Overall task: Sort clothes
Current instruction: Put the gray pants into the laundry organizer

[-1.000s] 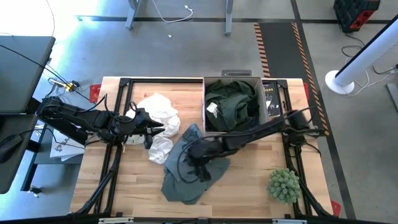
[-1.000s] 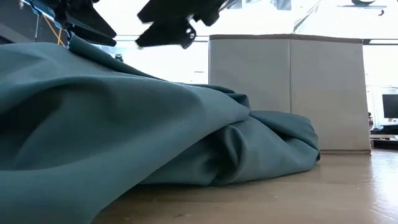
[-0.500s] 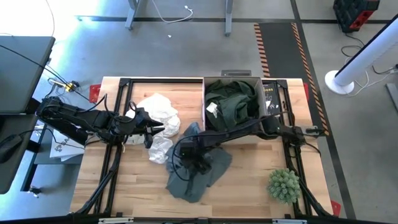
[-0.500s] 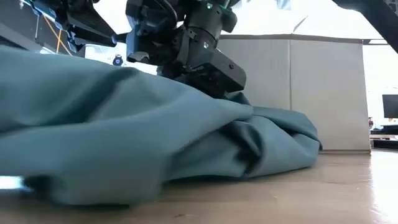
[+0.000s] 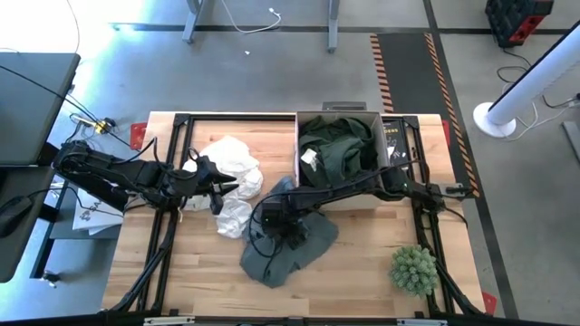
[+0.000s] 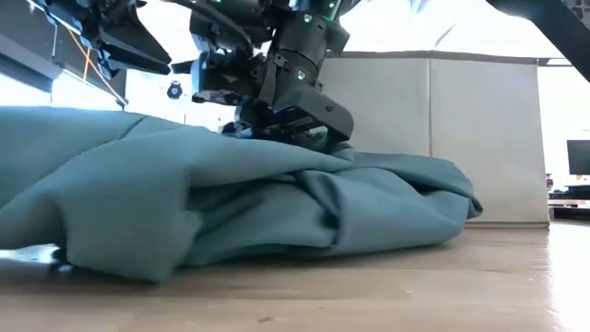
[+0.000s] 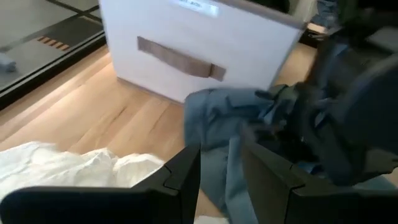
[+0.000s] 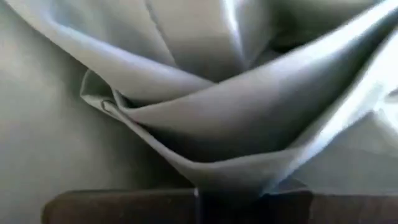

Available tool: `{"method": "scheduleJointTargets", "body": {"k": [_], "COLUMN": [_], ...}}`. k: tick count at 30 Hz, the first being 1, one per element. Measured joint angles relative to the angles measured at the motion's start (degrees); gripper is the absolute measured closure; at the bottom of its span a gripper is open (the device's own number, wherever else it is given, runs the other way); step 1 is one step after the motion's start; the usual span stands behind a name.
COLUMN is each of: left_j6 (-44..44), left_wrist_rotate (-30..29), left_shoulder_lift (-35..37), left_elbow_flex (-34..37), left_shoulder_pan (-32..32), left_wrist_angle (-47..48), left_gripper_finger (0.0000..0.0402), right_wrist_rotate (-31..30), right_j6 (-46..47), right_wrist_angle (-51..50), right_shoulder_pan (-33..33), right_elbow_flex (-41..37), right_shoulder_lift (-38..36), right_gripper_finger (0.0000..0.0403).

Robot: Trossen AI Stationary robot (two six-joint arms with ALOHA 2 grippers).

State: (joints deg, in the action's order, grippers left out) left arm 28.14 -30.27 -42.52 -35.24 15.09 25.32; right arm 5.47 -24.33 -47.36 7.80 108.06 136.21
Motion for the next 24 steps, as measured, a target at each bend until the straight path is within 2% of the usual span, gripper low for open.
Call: {"method": "scheduleJointTargets", "body": {"k": [5, 9, 13, 16, 20, 22, 24], "left_j6": [3.5, 7.3, 8.7, 8.8, 8.8, 8.8, 8.8], "left_wrist_rotate": [-1.5, -2.0, -2.6, -3.5, -4.8, -5.3, -5.6], "left_shoulder_lift": [0.3, 0.3, 0.3, 0.3, 0.3, 0.3, 0.3], "left_elbow_flex": [0.0, 0.0, 0.0, 0.0, 0.0, 0.0, 0.0], "left_shoulder_pan": [0.1, 0.7, 2.3, 3.4, 4.5, 4.9, 5.0], "left_wrist_angle": [5.4, 9.9, 11.3, 11.3, 11.4, 11.3, 11.3], "left_gripper_finger": [0.0289, 0.0289, 0.0289, 0.0289, 0.0289, 0.0289, 0.0289], "right_wrist_rotate": [-8.6, -17.1, -31.7, -45.9, -63.2, -65.9, -65.1], "right_j6": [4.7, 10.4, 10.1, 3.4, -12.2, -19.2, -22.5], "right_wrist_angle": [-0.6, 4.5, 10.0, 16.9, 31.4, 38.8, 42.1], "right_shoulder_pan": [3.2, 5.8, 7.7, 9.1, 10.1, 9.8, 8.9], "right_elbow_flex": [-0.8, -0.5, -0.5, -0.5, -0.2, -0.2, -0.2], "right_shoulder_lift": [-7.7, -19.1, -28.4, -35.6, -44.5, -48.0, -51.2], "right_gripper_finger": [0.0377, 0.0377, 0.0377, 0.0377, 0.0377, 0.0377, 0.0377]}}
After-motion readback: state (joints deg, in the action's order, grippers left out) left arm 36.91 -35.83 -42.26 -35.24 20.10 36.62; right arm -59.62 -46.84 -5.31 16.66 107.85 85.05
